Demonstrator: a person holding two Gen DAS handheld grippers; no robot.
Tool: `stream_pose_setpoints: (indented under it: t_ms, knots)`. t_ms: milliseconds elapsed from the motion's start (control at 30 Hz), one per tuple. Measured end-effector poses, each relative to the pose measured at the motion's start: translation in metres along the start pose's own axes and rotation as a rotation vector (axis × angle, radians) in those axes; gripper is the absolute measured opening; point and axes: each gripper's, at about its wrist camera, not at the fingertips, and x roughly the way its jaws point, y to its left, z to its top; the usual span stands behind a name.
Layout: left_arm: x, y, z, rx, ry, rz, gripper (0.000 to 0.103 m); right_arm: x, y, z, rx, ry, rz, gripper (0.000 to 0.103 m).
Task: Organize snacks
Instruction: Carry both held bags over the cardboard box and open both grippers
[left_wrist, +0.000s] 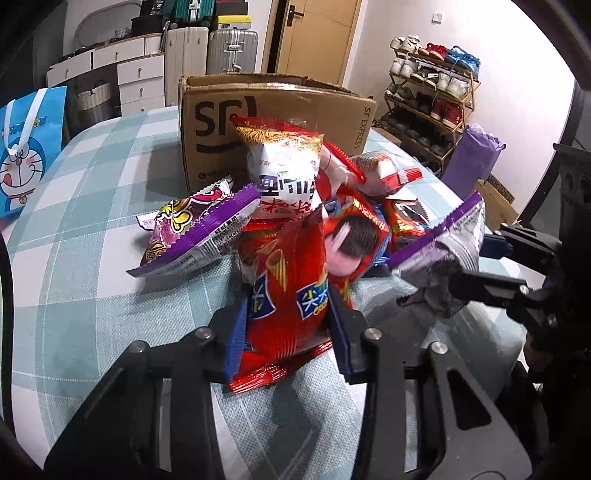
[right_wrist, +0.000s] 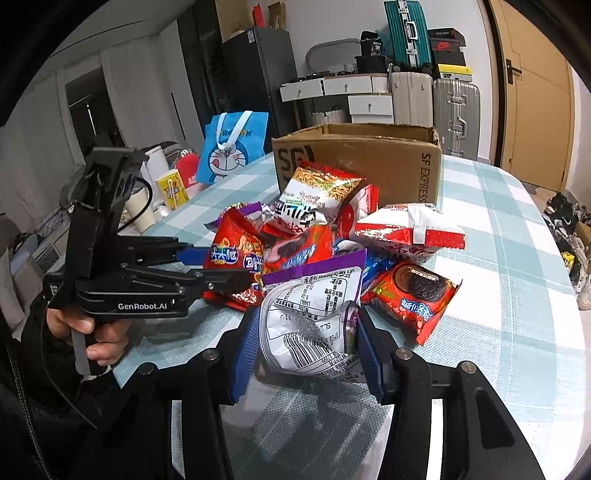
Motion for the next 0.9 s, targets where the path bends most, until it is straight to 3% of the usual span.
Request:
stream_pose_setpoints:
  t_ms: [433,900]
  knots:
    - [-0.054,0.011,0.003,-0.045,-0.119,-0.010,0.036,-0.023,-0.006,0.012,0.034,-0.113,-0.008,0.050]
    - [-0.080,0.013,0.046,-0.059,-0.228,0.019,0.036,-0.031,-0.025,0.050,0.101,-0.214,-0.023,0.050]
